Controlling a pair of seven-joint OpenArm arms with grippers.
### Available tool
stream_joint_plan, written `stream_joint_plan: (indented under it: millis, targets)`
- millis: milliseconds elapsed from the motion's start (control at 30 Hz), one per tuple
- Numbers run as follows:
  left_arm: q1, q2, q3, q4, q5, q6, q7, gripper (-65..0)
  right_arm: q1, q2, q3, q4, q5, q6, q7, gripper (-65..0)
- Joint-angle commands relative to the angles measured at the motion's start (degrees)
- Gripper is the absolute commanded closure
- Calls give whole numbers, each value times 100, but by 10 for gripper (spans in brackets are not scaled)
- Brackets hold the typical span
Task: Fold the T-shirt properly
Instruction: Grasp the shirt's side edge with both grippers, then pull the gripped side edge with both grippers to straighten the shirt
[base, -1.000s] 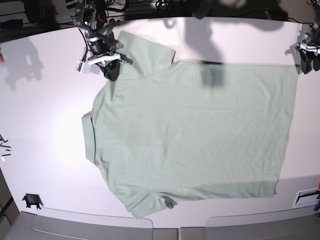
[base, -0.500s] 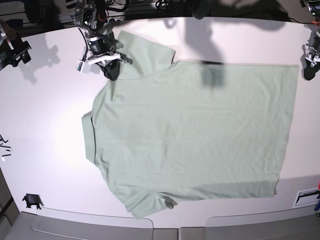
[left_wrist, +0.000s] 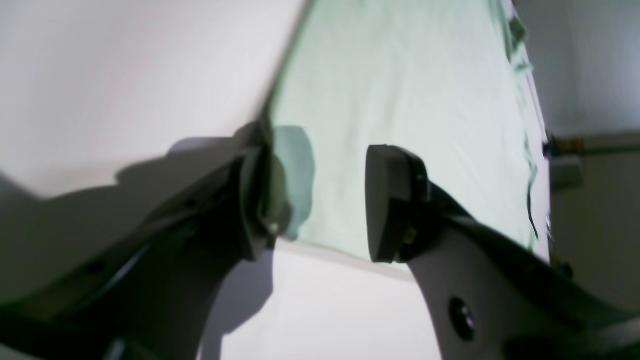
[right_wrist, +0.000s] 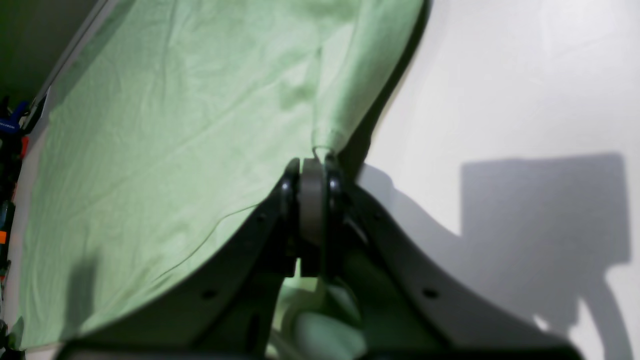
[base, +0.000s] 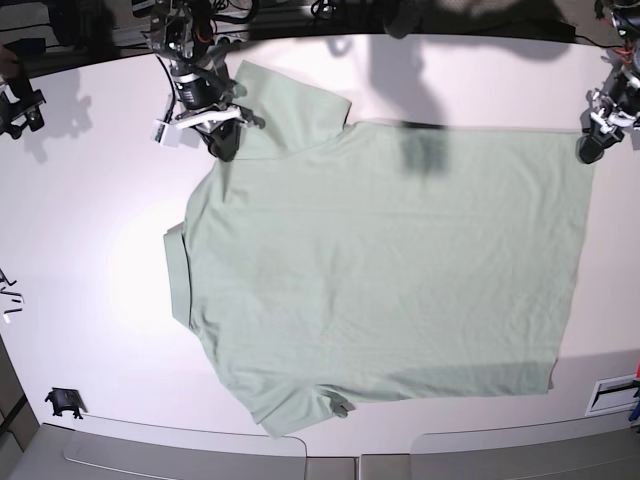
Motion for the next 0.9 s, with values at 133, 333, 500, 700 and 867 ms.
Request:
stream_joint_plan:
  millis: [133,333,500,700,867]
  targets:
    - [20,-48,302,-15,323,136,275,-282,15,31,13,90,55,87,129,0]
    - [17,-90,280,-15,323,131,81,0,15,33,15,92,50,90,127,0]
    - [24,-96,-348,-15,323,68,-72,0,-4,33,146,94,13,566,-306,0]
    - [260,-105,-1102,-11,-118,-273,549,0,-289,55,693,291,260,730,-457,0]
    - [892,-114,-1320,236,-1008,-299,955,0,-802,101,1182,813,811,973,-723,0]
